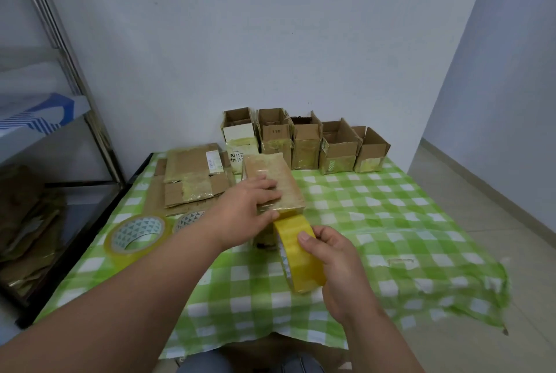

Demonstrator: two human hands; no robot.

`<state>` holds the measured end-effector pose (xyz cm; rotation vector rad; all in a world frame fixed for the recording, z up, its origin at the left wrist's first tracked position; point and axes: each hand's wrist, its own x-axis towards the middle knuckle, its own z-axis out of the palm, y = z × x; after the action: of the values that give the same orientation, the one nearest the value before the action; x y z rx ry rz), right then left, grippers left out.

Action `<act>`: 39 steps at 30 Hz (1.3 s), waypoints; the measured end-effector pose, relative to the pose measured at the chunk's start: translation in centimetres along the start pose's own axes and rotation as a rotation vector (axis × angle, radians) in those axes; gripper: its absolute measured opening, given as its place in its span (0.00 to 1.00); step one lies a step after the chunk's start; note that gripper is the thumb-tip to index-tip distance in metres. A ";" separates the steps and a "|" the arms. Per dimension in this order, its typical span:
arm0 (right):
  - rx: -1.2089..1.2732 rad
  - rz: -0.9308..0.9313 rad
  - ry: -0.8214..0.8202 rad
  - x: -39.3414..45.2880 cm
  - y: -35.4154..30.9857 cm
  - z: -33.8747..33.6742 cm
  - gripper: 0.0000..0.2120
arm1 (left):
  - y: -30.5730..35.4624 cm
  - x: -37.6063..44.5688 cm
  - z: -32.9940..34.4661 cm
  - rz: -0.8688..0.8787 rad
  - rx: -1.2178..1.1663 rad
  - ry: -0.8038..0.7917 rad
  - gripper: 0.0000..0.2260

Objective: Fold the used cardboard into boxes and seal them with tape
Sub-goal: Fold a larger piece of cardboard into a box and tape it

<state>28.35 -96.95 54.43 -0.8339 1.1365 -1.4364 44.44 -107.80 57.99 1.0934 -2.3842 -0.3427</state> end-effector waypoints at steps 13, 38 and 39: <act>-0.150 0.015 -0.036 0.0 1.8 1.4 0.07 | -3.5 0.4 0.0 -0.045 0.035 -0.067 0.19; -0.116 -0.029 -0.040 0.8 3.3 3.2 0.14 | -2.9 3.2 -1.3 -0.177 0.244 -0.093 0.30; -0.123 -0.025 -0.044 0.9 3.3 3.1 0.11 | -2.9 3.2 -1.3 -0.186 0.218 -0.071 0.29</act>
<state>32.08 -98.33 52.12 -0.9638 1.1941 -1.3726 45.20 -112.11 58.94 1.4302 -2.4307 -0.1893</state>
